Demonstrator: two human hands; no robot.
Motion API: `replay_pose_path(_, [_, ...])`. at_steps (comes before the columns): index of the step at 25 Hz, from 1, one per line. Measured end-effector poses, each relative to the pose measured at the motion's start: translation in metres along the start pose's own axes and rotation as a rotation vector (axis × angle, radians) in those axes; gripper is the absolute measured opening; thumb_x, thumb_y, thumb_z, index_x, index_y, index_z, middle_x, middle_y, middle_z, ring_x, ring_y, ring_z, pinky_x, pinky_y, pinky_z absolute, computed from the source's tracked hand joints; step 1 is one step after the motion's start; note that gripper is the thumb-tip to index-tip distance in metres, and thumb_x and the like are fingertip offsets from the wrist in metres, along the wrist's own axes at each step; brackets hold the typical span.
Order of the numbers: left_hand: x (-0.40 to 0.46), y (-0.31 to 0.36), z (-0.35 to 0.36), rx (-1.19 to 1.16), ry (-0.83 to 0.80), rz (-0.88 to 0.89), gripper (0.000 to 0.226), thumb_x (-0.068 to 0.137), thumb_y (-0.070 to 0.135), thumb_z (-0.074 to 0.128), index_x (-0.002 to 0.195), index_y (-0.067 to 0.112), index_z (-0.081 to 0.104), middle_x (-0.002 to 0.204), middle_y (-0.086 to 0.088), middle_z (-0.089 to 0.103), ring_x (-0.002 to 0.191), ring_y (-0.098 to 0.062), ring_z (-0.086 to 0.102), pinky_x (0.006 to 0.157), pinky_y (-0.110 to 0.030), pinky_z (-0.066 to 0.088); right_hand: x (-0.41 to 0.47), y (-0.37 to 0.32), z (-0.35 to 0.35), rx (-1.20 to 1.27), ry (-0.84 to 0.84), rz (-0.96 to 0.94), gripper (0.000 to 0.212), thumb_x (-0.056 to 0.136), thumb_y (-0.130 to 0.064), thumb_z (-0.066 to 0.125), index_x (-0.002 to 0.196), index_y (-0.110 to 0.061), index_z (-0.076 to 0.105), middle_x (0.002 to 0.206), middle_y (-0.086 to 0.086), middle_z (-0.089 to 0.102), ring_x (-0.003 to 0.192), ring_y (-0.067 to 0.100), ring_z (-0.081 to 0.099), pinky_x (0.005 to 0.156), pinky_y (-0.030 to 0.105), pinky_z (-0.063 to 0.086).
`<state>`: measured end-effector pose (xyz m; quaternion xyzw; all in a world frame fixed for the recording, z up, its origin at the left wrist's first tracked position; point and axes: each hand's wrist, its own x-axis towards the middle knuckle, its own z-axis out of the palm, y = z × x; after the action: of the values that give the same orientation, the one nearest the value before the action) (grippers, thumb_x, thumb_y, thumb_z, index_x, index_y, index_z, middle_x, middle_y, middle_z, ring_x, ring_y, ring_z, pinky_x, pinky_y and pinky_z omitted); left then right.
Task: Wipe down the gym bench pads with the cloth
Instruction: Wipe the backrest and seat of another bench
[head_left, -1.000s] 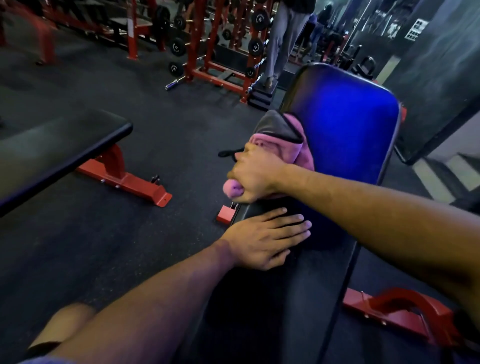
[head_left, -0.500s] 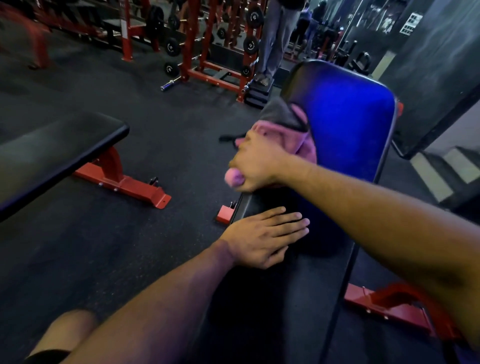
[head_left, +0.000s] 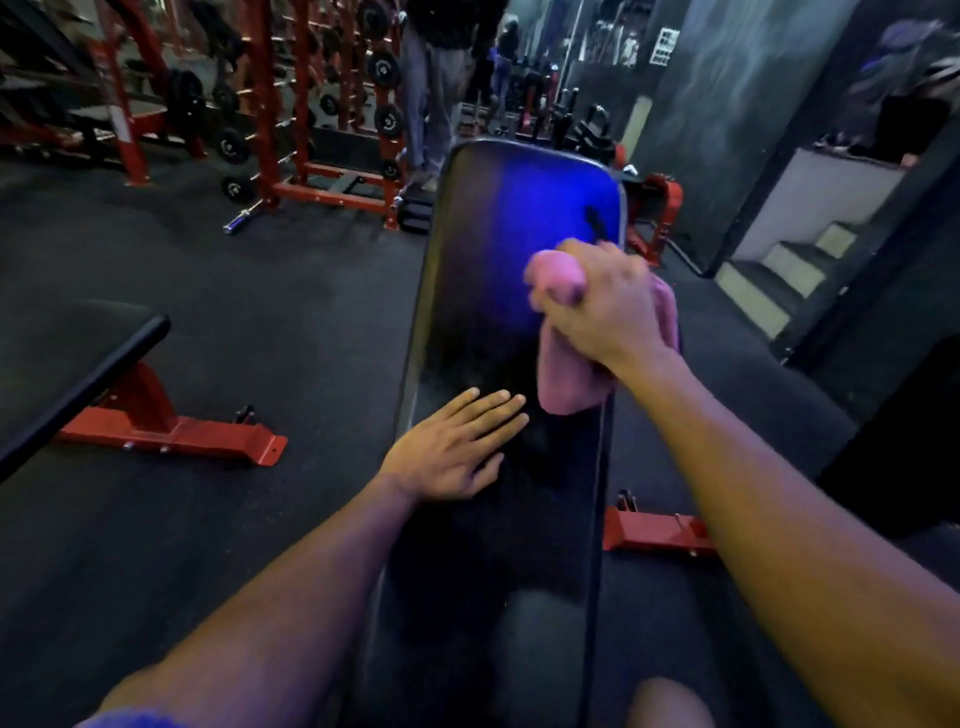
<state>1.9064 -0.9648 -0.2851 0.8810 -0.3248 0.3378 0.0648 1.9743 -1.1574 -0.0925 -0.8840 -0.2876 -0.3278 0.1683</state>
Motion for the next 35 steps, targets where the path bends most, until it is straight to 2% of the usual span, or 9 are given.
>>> replay_pose_path(3, [-0.002, 0.013, 0.000, 0.044, -0.023, -0.099, 0.056, 0.103, 0.035, 0.046, 0.157, 0.019, 0.046, 0.167, 0.000, 0.035, 0.155, -0.019, 0.031, 0.125, -0.047, 0.028, -0.051, 0.059, -0.001, 0.280, 0.169, 0.456, 0.043, 0.088, -0.057, 0.054, 0.114, -0.022, 0.048, 0.110, 0.007, 0.063, 0.102, 0.032, 0.062, 0.087, 0.056, 0.051])
replay_pose_path(5, [-0.006, 0.022, 0.001, 0.054, -0.011, -0.160, 0.056, 0.105, 0.036, 0.045, 0.158, 0.021, 0.043, 0.169, 0.002, 0.031, 0.157, -0.018, 0.027, 0.127, -0.047, 0.024, -0.068, 0.069, 0.012, 0.338, 0.273, 0.543, 0.039, 0.092, -0.047, 0.054, 0.115, -0.019, 0.041, 0.114, 0.008, 0.055, 0.103, 0.032, 0.057, 0.087, 0.058, 0.050])
replay_pose_path(9, [-0.010, 0.020, 0.003, 0.018, 0.016, -0.165, 0.054, 0.104, 0.034, 0.049, 0.156, 0.019, 0.047, 0.167, 0.002, 0.035, 0.156, -0.018, 0.029, 0.126, -0.048, 0.025, -0.079, 0.055, 0.055, 0.178, 0.152, 0.393, 0.048, 0.095, -0.040, 0.056, 0.132, -0.015, 0.039, 0.130, 0.012, 0.040, 0.109, 0.037, 0.051, 0.087, 0.057, 0.051])
replay_pose_path(13, [-0.010, 0.019, 0.003, 0.026, 0.027, -0.157, 0.053, 0.104, 0.032, 0.049, 0.155, 0.017, 0.048, 0.166, 0.000, 0.037, 0.155, -0.019, 0.031, 0.126, -0.048, 0.027, -0.084, 0.053, 0.072, 0.151, 0.087, 0.431, 0.045, 0.098, -0.028, 0.056, 0.139, -0.026, 0.038, 0.144, 0.000, 0.036, 0.110, 0.039, 0.054, 0.080, 0.058, 0.054])
replay_pose_path(18, [-0.011, 0.021, 0.004, 0.037, 0.005, -0.170, 0.052, 0.106, 0.032, 0.048, 0.155, 0.017, 0.048, 0.167, 0.000, 0.036, 0.156, -0.019, 0.029, 0.126, -0.050, 0.028, -0.201, 0.018, 0.077, 0.209, 0.063, 0.482, 0.053, 0.091, -0.032, 0.042, 0.143, -0.025, 0.036, 0.154, 0.008, 0.037, 0.116, 0.041, 0.053, 0.092, 0.051, 0.048])
replay_pose_path(22, [-0.011, 0.022, 0.004, 0.056, 0.005, -0.172, 0.052, 0.106, 0.033, 0.046, 0.156, 0.016, 0.047, 0.167, -0.001, 0.036, 0.156, -0.020, 0.029, 0.126, -0.049, 0.027, -0.242, 0.013, 0.076, 0.240, 0.029, 0.477, 0.043, 0.093, -0.026, 0.047, 0.133, -0.013, 0.052, 0.144, 0.008, 0.045, 0.118, 0.035, 0.054, 0.097, 0.050, 0.047])
replay_pose_path(26, [-0.012, 0.021, 0.004, 0.053, 0.000, -0.161, 0.053, 0.105, 0.031, 0.046, 0.156, 0.016, 0.047, 0.167, -0.002, 0.036, 0.156, -0.020, 0.029, 0.126, -0.049, 0.027, -0.133, 0.043, 0.074, 0.200, 0.063, 0.495, 0.037, 0.091, -0.021, 0.050, 0.125, -0.020, 0.035, 0.132, 0.015, 0.044, 0.110, 0.042, 0.055, 0.079, 0.053, 0.049])
replay_pose_path(29, [-0.012, 0.021, 0.002, 0.043, 0.000, -0.153, 0.053, 0.105, 0.031, 0.045, 0.155, 0.016, 0.047, 0.167, -0.001, 0.036, 0.156, -0.020, 0.029, 0.126, -0.049, 0.028, -0.079, 0.065, 0.070, 0.228, 0.096, 0.512, 0.038, 0.094, -0.020, 0.055, 0.124, -0.024, 0.033, 0.134, 0.013, 0.043, 0.107, 0.039, 0.057, 0.079, 0.055, 0.052])
replay_pose_path(35, [-0.014, 0.020, 0.003, 0.026, 0.030, -0.147, 0.051, 0.104, 0.027, 0.046, 0.153, 0.014, 0.051, 0.165, -0.002, 0.039, 0.155, -0.020, 0.033, 0.128, -0.045, 0.023, -0.236, 0.020, 0.078, 0.359, 0.092, 0.484, 0.036, 0.092, -0.029, 0.050, 0.121, -0.008, 0.050, 0.125, 0.009, 0.047, 0.109, 0.032, 0.057, 0.090, 0.045, 0.049])
